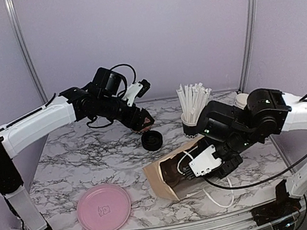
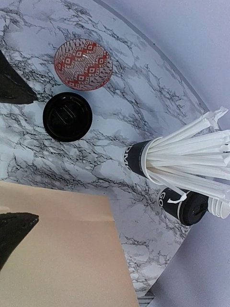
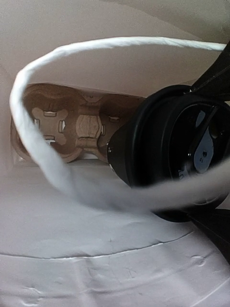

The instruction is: Pack the takeout coffee

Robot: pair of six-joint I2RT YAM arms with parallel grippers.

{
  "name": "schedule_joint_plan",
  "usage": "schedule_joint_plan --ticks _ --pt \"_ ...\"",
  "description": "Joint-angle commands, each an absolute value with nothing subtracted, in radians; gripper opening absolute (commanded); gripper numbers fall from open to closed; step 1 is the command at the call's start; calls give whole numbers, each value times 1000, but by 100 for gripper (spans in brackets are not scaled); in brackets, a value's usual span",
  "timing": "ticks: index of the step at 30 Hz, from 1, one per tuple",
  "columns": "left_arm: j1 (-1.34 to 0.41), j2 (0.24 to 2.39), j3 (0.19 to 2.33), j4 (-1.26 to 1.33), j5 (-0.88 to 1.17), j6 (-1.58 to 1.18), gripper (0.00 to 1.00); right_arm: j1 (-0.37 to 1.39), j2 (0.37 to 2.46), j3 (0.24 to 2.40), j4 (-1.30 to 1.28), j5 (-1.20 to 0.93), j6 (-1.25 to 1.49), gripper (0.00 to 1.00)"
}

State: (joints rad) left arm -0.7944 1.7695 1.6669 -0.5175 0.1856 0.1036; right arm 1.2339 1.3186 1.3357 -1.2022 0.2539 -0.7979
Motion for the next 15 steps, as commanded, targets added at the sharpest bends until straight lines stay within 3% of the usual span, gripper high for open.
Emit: schedule_joint_plan --ticks 1,15 --pt "-792 1820 1670 -460 272 88 78 1242 1266 1271 -1047 344 -855 39" --pt "-793 1931 1687 -438 408 67 78 1242 1124 1052 -805 356 -943 38"
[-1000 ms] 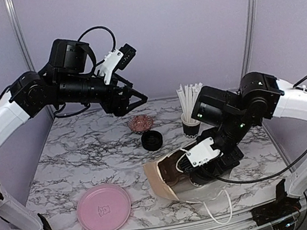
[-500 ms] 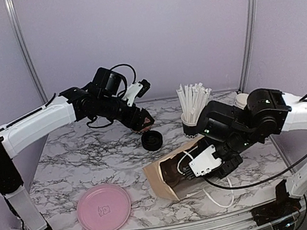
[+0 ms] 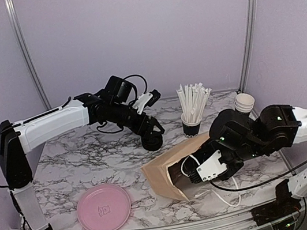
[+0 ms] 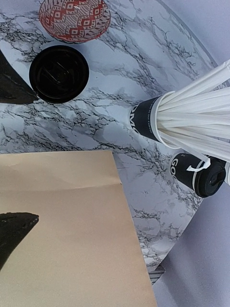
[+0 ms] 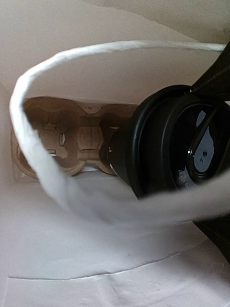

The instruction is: Pack the takeout coffee

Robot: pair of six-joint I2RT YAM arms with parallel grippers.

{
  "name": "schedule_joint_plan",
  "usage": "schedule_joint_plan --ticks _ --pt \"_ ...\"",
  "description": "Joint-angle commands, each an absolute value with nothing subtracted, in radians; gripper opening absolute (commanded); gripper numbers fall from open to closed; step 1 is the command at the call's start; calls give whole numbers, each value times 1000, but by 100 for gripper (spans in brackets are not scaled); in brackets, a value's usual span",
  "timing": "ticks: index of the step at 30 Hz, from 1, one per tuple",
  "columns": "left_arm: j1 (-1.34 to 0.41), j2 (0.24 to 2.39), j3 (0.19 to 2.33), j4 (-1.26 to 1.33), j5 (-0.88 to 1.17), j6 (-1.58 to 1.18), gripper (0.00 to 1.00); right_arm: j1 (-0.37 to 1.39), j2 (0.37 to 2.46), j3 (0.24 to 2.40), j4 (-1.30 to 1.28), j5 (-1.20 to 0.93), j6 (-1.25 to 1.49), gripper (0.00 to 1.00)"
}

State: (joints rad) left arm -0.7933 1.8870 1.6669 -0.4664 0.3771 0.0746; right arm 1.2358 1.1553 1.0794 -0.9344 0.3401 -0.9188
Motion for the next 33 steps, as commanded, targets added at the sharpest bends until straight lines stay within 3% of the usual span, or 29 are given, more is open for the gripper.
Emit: schedule_joint_plan --ticks 1,33 --pt "-793 1941 1689 -437 408 67 78 1243 1115 1036 -783 364 -950 38" --pt "-795 2193 1814 -436 547 65 78 1132 1195 952 -605 434 -978 38"
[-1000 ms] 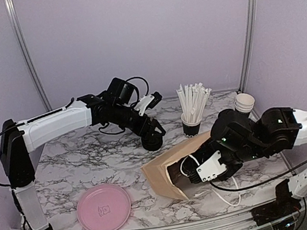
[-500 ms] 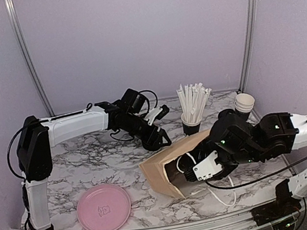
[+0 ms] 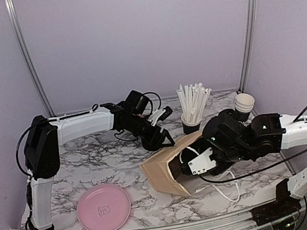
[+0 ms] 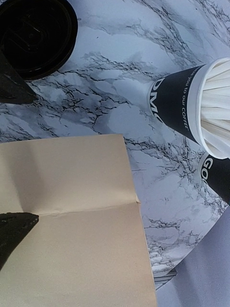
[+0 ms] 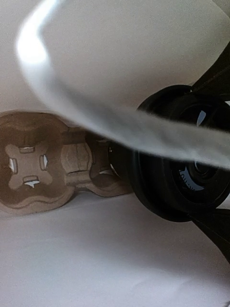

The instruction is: Pack the takeout coffee

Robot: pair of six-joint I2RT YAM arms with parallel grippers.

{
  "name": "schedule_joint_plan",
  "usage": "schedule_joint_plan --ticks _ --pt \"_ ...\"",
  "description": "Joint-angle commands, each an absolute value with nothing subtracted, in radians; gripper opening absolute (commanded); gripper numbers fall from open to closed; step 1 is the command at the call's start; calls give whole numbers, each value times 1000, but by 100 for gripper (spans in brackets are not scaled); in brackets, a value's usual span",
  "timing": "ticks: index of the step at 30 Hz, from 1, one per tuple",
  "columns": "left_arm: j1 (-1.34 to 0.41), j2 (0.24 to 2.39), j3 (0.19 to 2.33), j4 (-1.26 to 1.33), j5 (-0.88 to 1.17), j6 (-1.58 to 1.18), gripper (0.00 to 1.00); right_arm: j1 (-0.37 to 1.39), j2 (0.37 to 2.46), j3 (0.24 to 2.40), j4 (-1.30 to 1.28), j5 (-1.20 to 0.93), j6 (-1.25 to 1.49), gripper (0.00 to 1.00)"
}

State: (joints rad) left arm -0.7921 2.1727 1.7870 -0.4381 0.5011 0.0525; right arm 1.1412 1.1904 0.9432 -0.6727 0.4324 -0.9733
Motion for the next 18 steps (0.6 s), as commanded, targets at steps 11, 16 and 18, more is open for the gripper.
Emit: schedule_joint_plan --ticks 11,16,18 --pt "-794 2203 1813 -437 574 77 78 1089 1239 928 -521 376 -1012 37" --pt "-794 2201 1810 -436 578 84 77 1072 1252 928 -507 355 -1020 37" --pt "-794 2203 1811 -436 580 84 77 1065 1259 926 -504 351 -1021 37"
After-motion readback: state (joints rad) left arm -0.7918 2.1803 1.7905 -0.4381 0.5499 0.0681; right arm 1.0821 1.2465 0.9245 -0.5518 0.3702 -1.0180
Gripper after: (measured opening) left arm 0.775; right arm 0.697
